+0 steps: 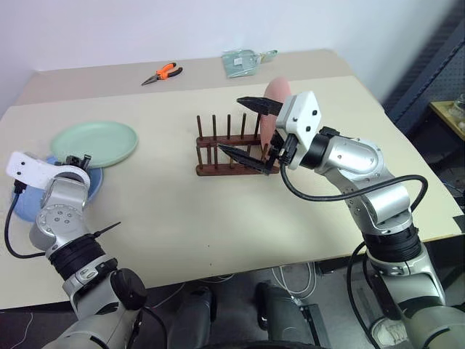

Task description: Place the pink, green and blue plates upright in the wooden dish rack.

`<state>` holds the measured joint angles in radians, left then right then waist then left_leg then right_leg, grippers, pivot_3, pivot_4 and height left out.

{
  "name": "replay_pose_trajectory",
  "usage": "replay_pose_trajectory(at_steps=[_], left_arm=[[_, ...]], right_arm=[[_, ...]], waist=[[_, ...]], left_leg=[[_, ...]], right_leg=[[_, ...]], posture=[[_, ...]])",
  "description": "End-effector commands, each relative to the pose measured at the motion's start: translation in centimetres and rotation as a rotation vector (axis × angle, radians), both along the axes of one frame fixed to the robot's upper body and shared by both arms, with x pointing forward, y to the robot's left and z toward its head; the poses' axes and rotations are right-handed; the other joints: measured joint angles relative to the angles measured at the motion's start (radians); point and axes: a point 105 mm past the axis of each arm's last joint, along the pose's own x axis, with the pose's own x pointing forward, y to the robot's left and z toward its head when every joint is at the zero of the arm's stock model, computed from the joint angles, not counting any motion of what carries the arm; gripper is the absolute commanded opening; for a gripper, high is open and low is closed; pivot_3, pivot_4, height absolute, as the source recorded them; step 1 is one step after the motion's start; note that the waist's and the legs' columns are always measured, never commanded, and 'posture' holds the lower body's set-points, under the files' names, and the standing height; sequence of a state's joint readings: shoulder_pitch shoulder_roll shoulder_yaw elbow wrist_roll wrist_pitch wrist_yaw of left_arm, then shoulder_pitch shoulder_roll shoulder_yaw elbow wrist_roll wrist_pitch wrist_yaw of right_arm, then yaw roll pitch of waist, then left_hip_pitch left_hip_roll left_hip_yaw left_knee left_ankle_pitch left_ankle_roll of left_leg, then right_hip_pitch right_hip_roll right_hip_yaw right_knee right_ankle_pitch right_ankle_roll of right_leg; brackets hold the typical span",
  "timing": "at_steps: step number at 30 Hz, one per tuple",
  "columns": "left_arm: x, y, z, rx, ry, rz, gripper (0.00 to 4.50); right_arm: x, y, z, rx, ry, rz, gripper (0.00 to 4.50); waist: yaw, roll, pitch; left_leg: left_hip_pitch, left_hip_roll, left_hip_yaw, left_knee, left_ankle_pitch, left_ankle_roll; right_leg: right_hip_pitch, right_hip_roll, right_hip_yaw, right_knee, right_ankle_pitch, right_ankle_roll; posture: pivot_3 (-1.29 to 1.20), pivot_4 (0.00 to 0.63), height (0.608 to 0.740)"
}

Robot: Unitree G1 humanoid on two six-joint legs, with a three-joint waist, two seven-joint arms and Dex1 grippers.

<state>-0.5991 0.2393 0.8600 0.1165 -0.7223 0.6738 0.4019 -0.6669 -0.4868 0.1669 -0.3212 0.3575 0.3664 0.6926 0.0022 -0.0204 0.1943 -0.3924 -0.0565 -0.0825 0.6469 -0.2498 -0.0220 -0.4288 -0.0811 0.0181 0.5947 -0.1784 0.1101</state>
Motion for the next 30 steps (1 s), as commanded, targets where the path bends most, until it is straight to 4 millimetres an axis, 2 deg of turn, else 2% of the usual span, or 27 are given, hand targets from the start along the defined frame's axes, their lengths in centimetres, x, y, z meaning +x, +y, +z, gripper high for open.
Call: replay_pose_trajectory(at_steps=[1,6,10,12,19,21,27,30], left_arm=[[0.3,0.0,1.8,0.025,-0.059,-0.012,0.59],[0.5,-0.5,1.7,0.067,-0.037,-0.035,0.59],[1.1,-1.7,4.0,0.15,-0.141,-0.099,0.59],[1.3,-2.5,4.3,0.192,-0.139,-0.139,0.59],[1.2,-2.1,1.8,0.103,-0.044,-0.083,0.59],[1.5,-2.9,2.5,0.12,-0.091,-0.116,0.06],[2.0,-3.6,3.0,0.128,-0.113,-0.139,0.02],[2.7,-5.1,3.3,0.2,-0.084,-0.213,0.02]], right_arm=[[-0.6,-0.6,1.6,0.032,-0.061,-0.014,4.5],[-0.7,-0.5,1.2,0.019,-0.055,-0.02,4.5],[-0.3,-0.4,1.5,-0.01,-0.136,-0.067,4.5],[-0.3,-0.3,1.6,-0.015,-0.147,-0.063,4.5],[-0.3,0.1,1.1,-0.023,-0.156,-0.052,4.5],[-0.2,0.1,1.0,-0.026,-0.158,-0.053,4.5],[-0.1,0.2,0.9,-0.029,-0.164,-0.055,4.5],[-0.1,0.2,0.7,-0.038,-0.166,-0.06,4.5]], waist=[[0.0,0.0,0.0],[0.001,0.0,0.0],[0.001,0.0,0.0],[0.001,0.0,0.0],[-0.001,0.0,0.0],[-0.001,0.0,0.0],[0.0,0.0,0.0],[0.001,0.0,0.0]], left_leg=[[0.0,0.0,0.0,0.0,0.0,0.0],[0.0,0.0,0.0,0.0,0.0,0.0],[0.0,0.0,0.001,0.0,0.0,0.0],[0.0,0.0,0.001,0.0,0.0,0.0],[0.0,0.0,0.001,0.0,0.0,0.0],[0.0,0.0,0.001,0.0,0.0,0.0],[0.0,0.0,0.001,0.0,0.0,0.0],[0.0,0.0,0.001,0.0,0.0,0.0]], right_leg=[[0.0,0.0,0.0,0.0,0.0,0.0],[0.0,0.0,0.0,0.0,0.0,0.0],[0.0,0.0,0.0,0.0,0.0,0.0],[0.0,0.0,0.0,0.0,0.0,0.0],[0.0,0.0,0.0,0.0,0.0,0.0],[0.0,0.0,0.0,0.0,0.0,0.0],[0.0,0.0,0.0,0.0,0.0,0.0],[0.0,0.0,0.0,0.0,0.0,0.0]], posture=[[0.0,0.15,0.739],[0.0,0.15,0.739],[0.0,0.15,0.739],[0.0,0.15,0.739],[0.0,0.15,0.739],[0.0,0.15,0.739],[0.0,0.15,0.739],[0.0,0.15,0.739]])
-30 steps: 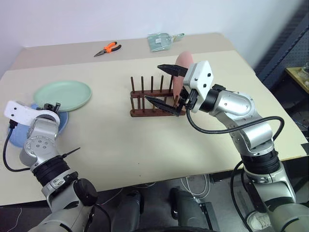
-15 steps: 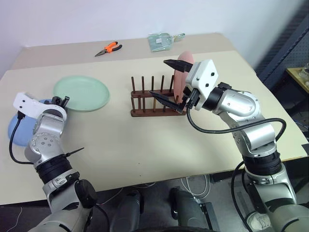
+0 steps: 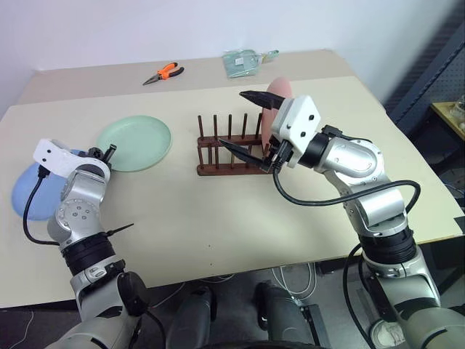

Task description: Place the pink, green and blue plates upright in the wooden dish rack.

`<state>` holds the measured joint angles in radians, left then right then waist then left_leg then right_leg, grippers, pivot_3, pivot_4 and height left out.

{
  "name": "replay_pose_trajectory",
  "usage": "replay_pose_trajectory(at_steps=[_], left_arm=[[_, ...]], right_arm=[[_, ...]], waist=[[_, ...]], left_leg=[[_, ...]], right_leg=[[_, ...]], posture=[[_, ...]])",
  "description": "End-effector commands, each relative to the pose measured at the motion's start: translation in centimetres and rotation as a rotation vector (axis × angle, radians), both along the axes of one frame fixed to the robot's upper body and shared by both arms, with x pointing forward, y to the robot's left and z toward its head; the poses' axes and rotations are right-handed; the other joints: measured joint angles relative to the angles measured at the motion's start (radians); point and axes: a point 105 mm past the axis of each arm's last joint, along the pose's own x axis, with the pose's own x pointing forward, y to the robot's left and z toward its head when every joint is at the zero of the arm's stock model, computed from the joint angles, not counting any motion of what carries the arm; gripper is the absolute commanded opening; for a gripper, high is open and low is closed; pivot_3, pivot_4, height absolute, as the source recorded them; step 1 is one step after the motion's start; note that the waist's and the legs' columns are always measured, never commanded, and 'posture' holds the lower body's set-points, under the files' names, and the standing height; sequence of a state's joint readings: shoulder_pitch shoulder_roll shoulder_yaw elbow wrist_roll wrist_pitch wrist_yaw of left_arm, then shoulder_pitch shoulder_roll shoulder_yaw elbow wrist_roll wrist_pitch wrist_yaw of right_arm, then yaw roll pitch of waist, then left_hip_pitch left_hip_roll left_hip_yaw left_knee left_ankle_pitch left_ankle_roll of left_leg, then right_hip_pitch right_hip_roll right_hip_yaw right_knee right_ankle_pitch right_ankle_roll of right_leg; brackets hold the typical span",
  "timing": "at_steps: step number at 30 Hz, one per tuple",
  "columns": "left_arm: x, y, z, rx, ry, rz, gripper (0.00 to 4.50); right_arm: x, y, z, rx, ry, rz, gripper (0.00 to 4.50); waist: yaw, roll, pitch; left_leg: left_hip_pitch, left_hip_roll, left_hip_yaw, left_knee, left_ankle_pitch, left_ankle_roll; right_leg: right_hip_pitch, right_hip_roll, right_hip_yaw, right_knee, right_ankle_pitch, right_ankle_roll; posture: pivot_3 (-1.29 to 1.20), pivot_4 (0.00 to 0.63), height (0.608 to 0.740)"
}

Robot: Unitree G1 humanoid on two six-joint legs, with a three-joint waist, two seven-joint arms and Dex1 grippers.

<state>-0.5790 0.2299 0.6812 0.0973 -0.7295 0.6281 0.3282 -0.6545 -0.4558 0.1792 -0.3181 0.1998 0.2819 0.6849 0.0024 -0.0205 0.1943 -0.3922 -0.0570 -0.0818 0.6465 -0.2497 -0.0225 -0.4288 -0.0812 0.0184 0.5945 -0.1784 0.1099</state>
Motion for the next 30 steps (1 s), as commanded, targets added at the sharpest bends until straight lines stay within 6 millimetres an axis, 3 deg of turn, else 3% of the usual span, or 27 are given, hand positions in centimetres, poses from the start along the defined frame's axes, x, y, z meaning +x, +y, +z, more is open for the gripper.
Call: replay_pose_trajectory(at_steps=[1,3,5,11,15,23,26,30], left_arm=[[0.8,-1.8,1.9,0.114,-0.008,-0.073,0.02],[1.0,-4.0,1.3,0.151,0.055,-0.086,0.02],[0.3,-5.2,1.0,0.121,0.062,-0.024,0.55],[-2.2,-5.5,-0.5,-0.009,0.136,0.128,3.46],[-2.6,-5.8,-1.4,-0.068,0.176,0.146,3.46],[-2.0,-3.9,-2.6,-0.152,0.196,0.19,3.46],[-0.9,-3.6,-3.0,-0.168,0.198,0.164,2.6],[0.0,-3.2,-3.1,-0.184,0.182,0.157,0.51]], right_arm=[[-0.3,0.0,0.6,0.005,-0.045,0.005,4.5],[-0.3,-0.1,0.4,-0.001,-0.042,0.002,4.5],[-0.2,-0.2,0.2,-0.011,-0.041,-0.002,4.5],[-0.1,-0.6,-0.2,-0.025,-0.031,-0.012,4.5],[-0.1,-0.5,-0.5,-0.033,-0.025,-0.008,4.5],[0.1,-0.3,-0.7,-0.04,-0.026,-0.006,4.5],[0.0,-0.2,-0.7,-0.038,-0.028,-0.006,4.5],[0.0,-0.1,-0.7,-0.038,-0.032,-0.005,4.5]], waist=[[0.001,0.0,0.0],[0.003,0.0,0.0],[0.007,0.0,0.0],[-0.002,0.0,0.0],[0.001,0.0,0.0],[0.008,0.0,0.0],[0.007,0.0,0.0],[0.008,0.0,0.0]], left_leg=[[0.0,0.0,0.0,0.0,0.0,0.0],[0.0,0.0,0.0,0.0,0.0,0.0],[0.0,0.0,0.0,0.0,0.0,0.0],[0.0,0.001,0.0,0.0,-0.001,-0.001],[0.0,0.0,0.0,0.0,-0.001,-0.001],[0.0,0.0,0.001,0.0,0.0,-0.001],[0.0,0.0,0.002,0.0,0.0,-0.001],[0.0,-0.001,0.002,0.0,0.0,-0.001]], right_leg=[[0.0,0.0,0.0,0.0,0.0,0.0],[0.0,0.0,0.0,0.0,0.0,0.0],[0.001,-0.001,0.0,-0.001,0.0,0.0],[0.0,0.001,0.0,-0.001,0.0,0.0],[0.0,0.001,0.0,-0.001,0.0,0.0],[0.001,0.001,0.0,-0.001,0.0,0.0],[0.001,0.001,0.0,-0.001,0.0,0.0],[0.001,0.001,0.0,-0.001,0.0,0.0]], posture=[[0.0,0.15,0.739],[0.0,0.15,0.739],[0.0,0.15,0.739],[0.0,0.15,0.739],[0.0,0.15,0.739],[0.0,0.15,0.739],[0.0,0.15,0.739],[0.0,0.15,0.739]])
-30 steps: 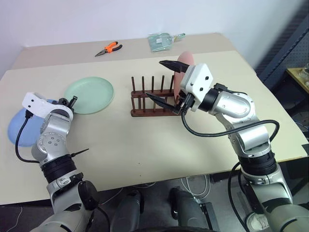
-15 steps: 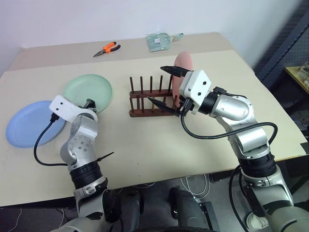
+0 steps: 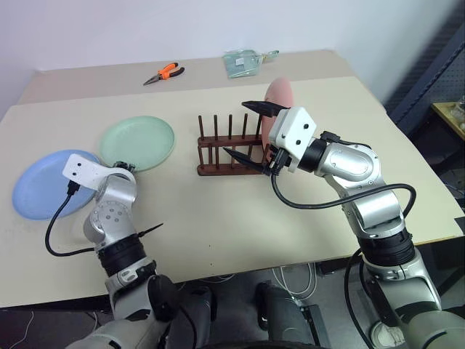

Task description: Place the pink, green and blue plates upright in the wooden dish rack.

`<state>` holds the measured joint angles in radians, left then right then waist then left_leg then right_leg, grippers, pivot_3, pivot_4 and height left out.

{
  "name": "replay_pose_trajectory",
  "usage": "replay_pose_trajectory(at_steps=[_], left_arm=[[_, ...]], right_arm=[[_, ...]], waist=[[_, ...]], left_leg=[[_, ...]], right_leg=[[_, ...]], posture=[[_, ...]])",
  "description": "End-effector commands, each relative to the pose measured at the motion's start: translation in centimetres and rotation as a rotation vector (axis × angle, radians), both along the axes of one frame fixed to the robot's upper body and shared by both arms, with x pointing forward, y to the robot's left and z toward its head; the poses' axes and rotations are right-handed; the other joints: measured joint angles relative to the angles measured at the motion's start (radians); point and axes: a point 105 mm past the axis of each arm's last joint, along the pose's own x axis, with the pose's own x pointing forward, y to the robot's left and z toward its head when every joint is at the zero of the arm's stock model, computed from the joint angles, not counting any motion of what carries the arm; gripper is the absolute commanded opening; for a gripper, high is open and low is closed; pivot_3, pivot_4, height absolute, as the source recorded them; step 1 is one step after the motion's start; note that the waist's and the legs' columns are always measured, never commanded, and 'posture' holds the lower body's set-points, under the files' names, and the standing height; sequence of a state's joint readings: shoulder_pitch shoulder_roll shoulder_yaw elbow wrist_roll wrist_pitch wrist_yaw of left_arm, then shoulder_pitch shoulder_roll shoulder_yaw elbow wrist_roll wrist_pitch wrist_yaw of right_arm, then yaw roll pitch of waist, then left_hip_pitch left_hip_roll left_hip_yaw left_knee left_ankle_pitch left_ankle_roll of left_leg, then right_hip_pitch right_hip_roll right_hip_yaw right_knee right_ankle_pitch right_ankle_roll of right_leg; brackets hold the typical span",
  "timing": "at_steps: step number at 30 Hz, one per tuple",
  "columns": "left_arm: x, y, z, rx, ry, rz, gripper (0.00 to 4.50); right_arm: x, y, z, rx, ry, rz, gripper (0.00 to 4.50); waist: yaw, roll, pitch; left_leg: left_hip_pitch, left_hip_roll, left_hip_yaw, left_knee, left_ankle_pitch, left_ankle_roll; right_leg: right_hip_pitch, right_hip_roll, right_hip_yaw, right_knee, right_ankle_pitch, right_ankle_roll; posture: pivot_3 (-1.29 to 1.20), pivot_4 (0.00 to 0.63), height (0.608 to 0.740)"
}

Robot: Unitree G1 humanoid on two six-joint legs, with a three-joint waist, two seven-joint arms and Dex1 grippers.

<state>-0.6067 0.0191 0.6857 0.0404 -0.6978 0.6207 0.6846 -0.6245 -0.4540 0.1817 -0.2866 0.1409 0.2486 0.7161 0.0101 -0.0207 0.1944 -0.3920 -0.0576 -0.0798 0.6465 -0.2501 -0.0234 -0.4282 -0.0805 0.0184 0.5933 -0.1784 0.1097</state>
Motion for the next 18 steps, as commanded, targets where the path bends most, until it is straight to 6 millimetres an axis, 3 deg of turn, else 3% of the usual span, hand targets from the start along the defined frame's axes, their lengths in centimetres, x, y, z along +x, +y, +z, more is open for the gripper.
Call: replay_pose_trajectory(at_steps=[1,4,8,11,14,18], left_arm=[[0.7,0.3,0.9,-0.021,-0.058,-0.006,0.05],[1.6,-0.6,2.7,0.028,-0.139,-0.095,0.05],[1.7,-2.7,9.6,0.308,-0.387,-0.204,0.05],[0.8,-5.5,13.8,0.459,-0.531,-0.284,0.05],[-0.2,-7.3,15.4,0.518,-0.581,-0.321,0.05],[-1.6,-8.8,16.1,0.546,-0.594,-0.335,0.05]], right_arm=[[-0.6,0.2,0.9,0.011,-0.044,0.019,4.5],[-0.5,0.0,1.1,0.01,-0.039,0.018,4.5],[-0.9,0.9,0.7,-0.111,-0.11,0.047,4.5],[-1.2,3.2,-0.2,-0.245,-0.228,0.076,4.5],[-0.3,4.8,-1.2,-0.358,-0.353,0.052,4.5],[1.6,6.8,-1.6,-0.407,-0.466,-0.014,4.5]], waist=[[0.0,0.0,0.0],[0.0,0.0,0.0],[0.0,-0.001,0.001],[-0.005,-0.001,0.001],[-0.01,-0.001,0.001],[-0.025,-0.001,0.001]], left_leg=[[0.0,0.0,0.0,0.0,0.0,0.0],[0.0,0.0,0.0,0.0,0.0,0.0],[-0.001,0.0,0.001,0.0,0.0,0.0],[-0.001,0.0,0.001,0.0,0.0,0.0],[0.0,0.0,0.002,-0.001,0.0,-0.001],[0.0,0.0,0.001,-0.001,0.001,-0.002]], right_leg=[[0.0,0.0,0.0,0.0,0.0,0.0],[0.0,0.0,0.0,0.0,0.0,0.0],[0.0,0.0,0.0,0.0,0.0,0.0],[0.0,0.0,0.0,0.0,0.0,0.0],[0.0,0.0,0.0,0.0,0.0,0.0],[-0.001,0.0,0.0,0.0,0.0,0.0]], posture=[[0.0,0.15,0.739],[0.0,0.15,0.739],[0.0,0.15,0.739],[0.0,0.15,0.739],[0.0,0.15,0.739],[0.0,0.15,0.739]])
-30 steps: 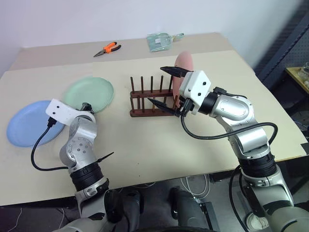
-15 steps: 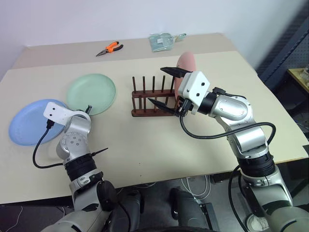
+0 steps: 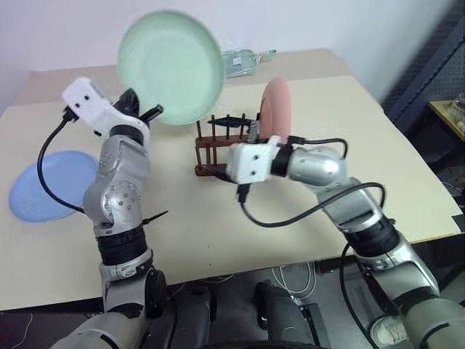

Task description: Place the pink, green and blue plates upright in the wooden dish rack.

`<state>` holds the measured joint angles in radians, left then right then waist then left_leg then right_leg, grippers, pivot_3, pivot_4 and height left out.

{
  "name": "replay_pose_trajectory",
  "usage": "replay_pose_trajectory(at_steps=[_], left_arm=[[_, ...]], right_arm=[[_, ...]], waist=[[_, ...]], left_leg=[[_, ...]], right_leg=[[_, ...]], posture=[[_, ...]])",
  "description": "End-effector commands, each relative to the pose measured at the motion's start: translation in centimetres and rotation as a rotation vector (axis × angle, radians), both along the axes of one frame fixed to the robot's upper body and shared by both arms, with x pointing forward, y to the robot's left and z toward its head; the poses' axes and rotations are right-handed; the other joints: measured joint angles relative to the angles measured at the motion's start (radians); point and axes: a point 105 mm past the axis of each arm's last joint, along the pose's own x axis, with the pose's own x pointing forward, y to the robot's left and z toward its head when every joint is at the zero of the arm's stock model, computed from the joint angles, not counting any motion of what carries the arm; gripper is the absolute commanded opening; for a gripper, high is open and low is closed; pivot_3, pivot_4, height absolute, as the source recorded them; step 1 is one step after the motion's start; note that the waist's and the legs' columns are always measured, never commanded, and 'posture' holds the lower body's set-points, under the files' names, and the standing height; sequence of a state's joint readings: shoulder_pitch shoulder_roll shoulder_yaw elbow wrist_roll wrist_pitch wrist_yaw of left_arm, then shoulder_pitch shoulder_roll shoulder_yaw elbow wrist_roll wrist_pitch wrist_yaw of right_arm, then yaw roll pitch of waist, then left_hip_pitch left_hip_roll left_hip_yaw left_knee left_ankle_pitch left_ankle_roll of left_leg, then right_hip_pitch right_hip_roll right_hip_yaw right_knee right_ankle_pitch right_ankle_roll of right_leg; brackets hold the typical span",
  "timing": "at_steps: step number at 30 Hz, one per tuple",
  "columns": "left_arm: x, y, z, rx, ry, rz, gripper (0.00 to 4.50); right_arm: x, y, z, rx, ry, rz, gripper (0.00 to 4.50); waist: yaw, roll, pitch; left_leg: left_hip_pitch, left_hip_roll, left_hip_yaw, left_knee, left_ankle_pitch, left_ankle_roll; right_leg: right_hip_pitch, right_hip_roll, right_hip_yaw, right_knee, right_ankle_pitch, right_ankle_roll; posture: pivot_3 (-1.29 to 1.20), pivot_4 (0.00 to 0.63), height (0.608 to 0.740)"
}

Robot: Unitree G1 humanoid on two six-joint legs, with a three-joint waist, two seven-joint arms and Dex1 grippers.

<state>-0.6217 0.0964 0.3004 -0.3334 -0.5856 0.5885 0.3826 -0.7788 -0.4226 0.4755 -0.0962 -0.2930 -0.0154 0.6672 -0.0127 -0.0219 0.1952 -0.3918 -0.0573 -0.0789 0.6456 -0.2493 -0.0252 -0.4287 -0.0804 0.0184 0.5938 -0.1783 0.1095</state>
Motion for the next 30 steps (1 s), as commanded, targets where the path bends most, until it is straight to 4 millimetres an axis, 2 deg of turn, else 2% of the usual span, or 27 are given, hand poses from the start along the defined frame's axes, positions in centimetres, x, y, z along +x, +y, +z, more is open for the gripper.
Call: replay_pose_trajectory(at_steps=[1,3,4,7,9,10,11,14,15,18,20,22,25,28,30], left_arm=[[-1.6,-0.7,1.4,0.038,-0.047,0.013,0.05],[-2.1,-1.1,1.6,0.05,-0.051,0.009,0.05],[-2.3,-1.3,1.6,0.058,-0.047,0.008,0.02],[-3.0,-1.7,1.1,0.061,-0.028,-0.002,0.0],[-3.3,-1.9,0.5,0.066,-0.007,-0.011,0.0],[-3.3,-1.9,0.2,0.055,0.003,-0.016,0.0],[-3.3,-1.9,0.1,0.042,0.004,-0.023,0.0],[-3.2,-1.9,-0.3,0.006,0.014,-0.037,0.98],[-3.2,-1.8,-0.4,-0.016,0.016,-0.039,1.45],[-3.1,-1.0,0.0,-0.086,-0.01,-0.041,3.0],[-3.1,0.3,0.8,-0.118,-0.051,-0.006,3.99],[-3.3,2.1,1.9,-0.135,-0.107,0.046,3.99],[-4.3,6.4,3.6,-0.084,-0.187,0.228,3.99],[-4.9,9.9,3.4,0.079,-0.163,0.382,3.99],[-4.9,10.5,2.6,0.235,-0.123,0.403,3.99]], right_arm=[[1.5,1.3,1.3,-0.012,-0.174,-0.046,4.5],[2.7,1.6,1.6,-0.028,-0.244,-0.096,4.5],[3.3,1.5,1.6,-0.038,-0.273,-0.122,4.25],[4.5,1.3,1.4,-0.062,-0.321,-0.169,3.27],[4.7,1.3,1.3,-0.062,-0.322,-0.173,2.85],[4.7,1.3,1.3,-0.061,-0.324,-0.171,2.47],[4.6,1.4,1.4,-0.057,-0.328,-0.168,1.88],[4.5,1.6,1.6,-0.047,-0.339,-0.16,0.34],[4.4,1.6,1.7,-0.05,-0.346,-0.158,0.0],[4.4,1.6,1.7,-0.054,-0.359,-0.158,0.0],[4.4,1.5,1.9,-0.052,-0.364,-0.156,0.0],[4.3,1.3,2.3,-0.028,-0.362,-0.154,0.0],[3.4,1.3,4.0,0.113,-0.322,-0.121,0.0],[1.5,0.9,6.7,0.406,-0.153,-0.039,0.0],[0.0,0.3,8.1,0.595,0.008,0.045,0.0]], waist=[[-0.002,0.0,0.0],[-0.002,0.0,0.0],[-0.001,0.0,0.0],[0.003,0.0,0.0],[0.0,0.0,0.0],[0.0,0.0,0.0],[0.0,0.0,0.0],[0.0,0.0,0.0],[-0.001,0.0,0.0],[0.0,0.0,0.0],[-0.001,0.0,0.0],[-0.001,0.0,0.0],[-0.002,0.0,0.0],[-0.005,0.0,0.0],[-0.005,0.001,0.0]], left_leg=[[0.0,0.0,0.0,0.0,0.0,0.0],[0.0,0.0,-0.001,0.0,0.0,-0.001],[0.0,0.0,-0.002,0.0,0.0,-0.001],[0.0,0.0,-0.002,0.0,0.0,-0.001],[-0.001,-0.001,-0.002,0.0,0.0,-0.001],[-0.001,-0.001,-0.002,0.0,0.0,-0.001],[-0.001,-0.001,-0.002,0.0,0.0,-0.001],[0.0,-0.001,-0.002,0.0,0.001,-0.001],[0.0,-0.001,-0.002,0.0,0.001,-0.001],[0.0,-0.001,-0.002,0.0,0.001,-0.001],[0.0,-0.001,-0.002,0.0,0.001,-0.001],[0.0,0.0,-0.002,0.0,0.001,-0.001],[0.0,0.0,-0.002,0.0,0.001,-0.001],[0.0,0.0,-0.002,-0.001,0.001,-0.001],[0.0,0.0,-0.003,-0.002,0.001,-0.001]], right_leg=[[-0.001,0.0,0.0,0.001,0.0,0.0],[-0.001,0.0,0.0,0.001,0.0,0.0],[-0.001,0.0,0.0,0.001,0.0,0.0],[-0.001,0.0,0.0,0.001,0.0,0.0],[0.0,0.0,0.0,0.0,0.0,0.0],[0.0,0.0,0.0,0.001,0.0,0.0],[0.0,0.0,0.0,0.001,0.0,0.0],[0.0,0.001,0.0,0.001,0.0,0.0],[0.0,0.001,0.0,0.001,0.0,0.0],[0.0,0.001,0.0,0.001,0.0,0.0],[0.0,0.001,0.0,0.001,0.0,0.0],[0.0,0.001,0.0,0.001,0.0,0.0],[0.0,0.001,0.0,0.0,0.0,-0.001],[-0.001,0.001,0.0,0.001,0.0,-0.001],[-0.001,0.002,0.0,0.001,0.0,-0.001]], posture=[[0.0,0.15,0.739],[0.0,0.15,0.739],[0.0,0.15,0.739],[0.0,0.15,0.739],[0.0,0.15,0.739],[0.0,0.15,0.739],[0.0,0.15,0.739],[0.0,0.15,0.739],[0.0,0.15,0.739],[0.0,0.15,0.739],[0.0,0.15,0.739],[0.0,0.15,0.739],[0.0,0.15,0.739],[0.0,0.15,0.739],[0.0,0.15,0.739]])
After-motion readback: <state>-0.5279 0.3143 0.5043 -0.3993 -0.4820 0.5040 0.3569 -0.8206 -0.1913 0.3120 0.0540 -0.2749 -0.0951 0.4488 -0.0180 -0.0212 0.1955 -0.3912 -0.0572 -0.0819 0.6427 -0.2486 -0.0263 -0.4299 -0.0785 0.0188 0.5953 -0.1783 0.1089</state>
